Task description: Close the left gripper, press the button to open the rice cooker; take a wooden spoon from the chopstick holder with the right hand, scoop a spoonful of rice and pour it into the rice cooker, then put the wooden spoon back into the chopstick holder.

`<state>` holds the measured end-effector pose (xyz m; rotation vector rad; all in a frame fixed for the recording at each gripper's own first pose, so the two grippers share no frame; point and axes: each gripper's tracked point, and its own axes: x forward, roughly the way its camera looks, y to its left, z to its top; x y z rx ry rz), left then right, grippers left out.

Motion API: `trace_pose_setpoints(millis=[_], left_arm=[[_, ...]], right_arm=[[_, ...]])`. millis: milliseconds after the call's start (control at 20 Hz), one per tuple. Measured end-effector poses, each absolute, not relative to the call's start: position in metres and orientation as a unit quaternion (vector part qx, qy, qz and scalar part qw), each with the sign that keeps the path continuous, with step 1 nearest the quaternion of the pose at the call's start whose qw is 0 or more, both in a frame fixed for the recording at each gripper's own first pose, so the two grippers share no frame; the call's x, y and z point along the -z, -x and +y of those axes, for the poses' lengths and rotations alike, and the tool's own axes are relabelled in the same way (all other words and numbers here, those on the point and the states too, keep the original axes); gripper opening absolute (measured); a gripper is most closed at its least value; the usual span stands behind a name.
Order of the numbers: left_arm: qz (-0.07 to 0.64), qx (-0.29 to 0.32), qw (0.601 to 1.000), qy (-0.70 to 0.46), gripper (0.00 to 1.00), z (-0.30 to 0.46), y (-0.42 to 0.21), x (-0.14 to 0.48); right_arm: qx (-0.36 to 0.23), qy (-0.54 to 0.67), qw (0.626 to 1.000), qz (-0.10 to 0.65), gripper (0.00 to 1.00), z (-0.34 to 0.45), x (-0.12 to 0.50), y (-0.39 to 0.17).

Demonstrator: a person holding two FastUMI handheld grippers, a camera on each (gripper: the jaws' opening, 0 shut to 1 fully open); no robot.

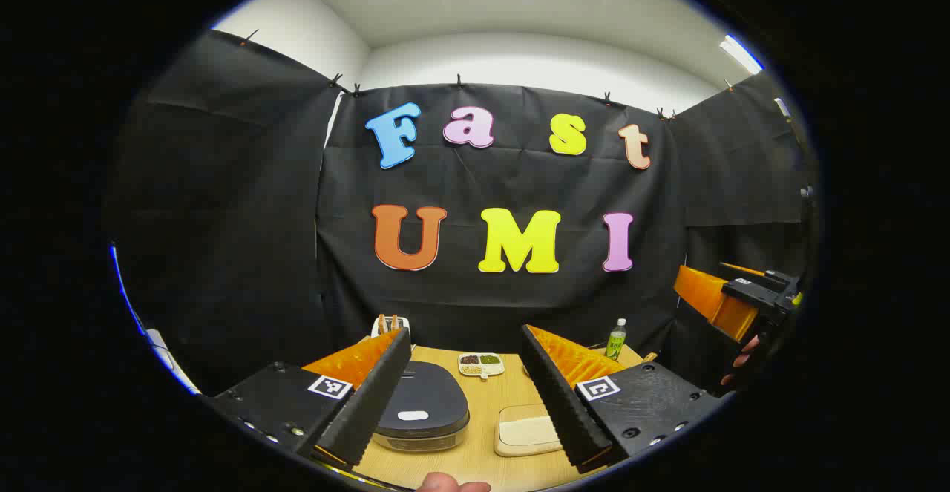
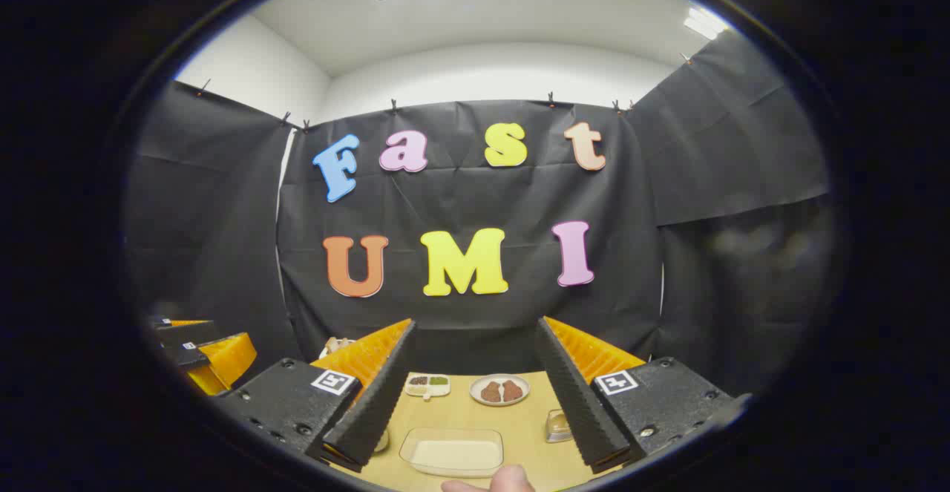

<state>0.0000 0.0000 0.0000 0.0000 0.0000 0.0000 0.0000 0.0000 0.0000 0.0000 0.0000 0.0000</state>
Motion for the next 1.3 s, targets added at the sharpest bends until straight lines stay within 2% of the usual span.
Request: trace_pose_setpoints(millis=[1050, 1300], left_arm=[[0.007, -0.026, 1.000, 0.006, 0.94, 0.013, 0.000, 0.005], [0.025, -0.042, 0.999, 0.005, 0.94, 0.017, 0.001, 0.025]], right_arm=[[0.008, -0.001, 1.000, 0.009, 1.00, -0.013, 0.004, 0.000], [0.013, 0.002, 1.000, 0.004, 1.00, -0.025, 0.007, -0.003]])
